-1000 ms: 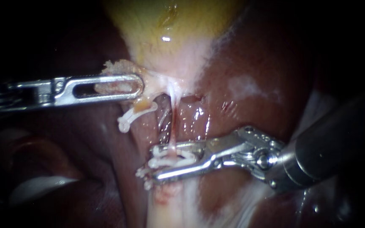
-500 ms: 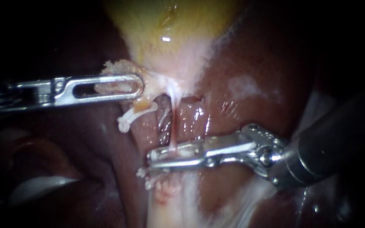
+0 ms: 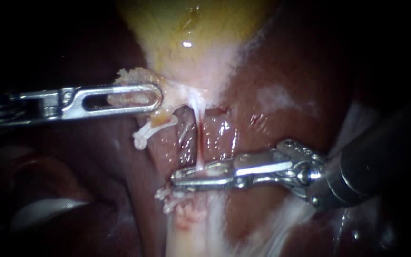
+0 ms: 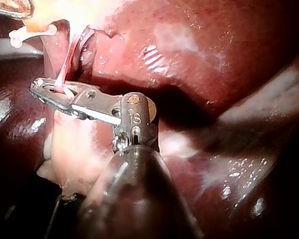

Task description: Clipping second clip right tube

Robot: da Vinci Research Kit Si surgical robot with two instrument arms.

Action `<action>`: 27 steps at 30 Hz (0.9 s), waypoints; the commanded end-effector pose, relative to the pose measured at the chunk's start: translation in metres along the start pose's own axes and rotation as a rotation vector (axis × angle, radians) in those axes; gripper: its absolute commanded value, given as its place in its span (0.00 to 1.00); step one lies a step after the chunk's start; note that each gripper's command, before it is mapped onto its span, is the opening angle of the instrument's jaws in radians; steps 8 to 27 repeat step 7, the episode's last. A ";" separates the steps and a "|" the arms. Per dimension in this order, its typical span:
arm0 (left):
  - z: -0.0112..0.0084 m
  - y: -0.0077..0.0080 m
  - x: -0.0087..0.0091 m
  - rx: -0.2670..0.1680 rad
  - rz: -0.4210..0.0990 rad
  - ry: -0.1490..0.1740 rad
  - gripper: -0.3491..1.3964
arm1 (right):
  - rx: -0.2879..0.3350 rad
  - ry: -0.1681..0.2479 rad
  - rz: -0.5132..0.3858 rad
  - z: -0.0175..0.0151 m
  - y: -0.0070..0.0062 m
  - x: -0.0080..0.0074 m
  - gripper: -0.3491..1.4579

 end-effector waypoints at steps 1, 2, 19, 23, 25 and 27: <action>0.0000 0.0000 0.0000 0.000 0.000 0.000 0.00 | 0.000 0.000 0.000 0.0000 0.0000 0.0000 0.00; 0.0000 0.0000 0.0000 0.000 0.000 0.000 0.00 | 0.000 0.000 0.000 -0.0001 0.0000 0.0000 0.00; 0.0000 0.0001 0.0001 0.000 0.001 0.000 0.00 | -0.001 0.001 0.001 -0.0001 0.0001 0.0001 0.00; 0.0000 0.0001 0.0001 0.000 0.001 0.000 0.00 | -0.001 0.001 0.001 -0.0001 0.0001 0.0001 0.00; 0.0000 0.0001 0.0001 0.000 0.001 0.000 0.00 | -0.001 0.001 0.001 -0.0001 0.0001 0.0001 0.00; 0.0000 0.0001 0.0001 0.000 0.001 0.000 0.00 | -0.001 0.001 0.001 -0.0001 0.0001 0.0001 0.00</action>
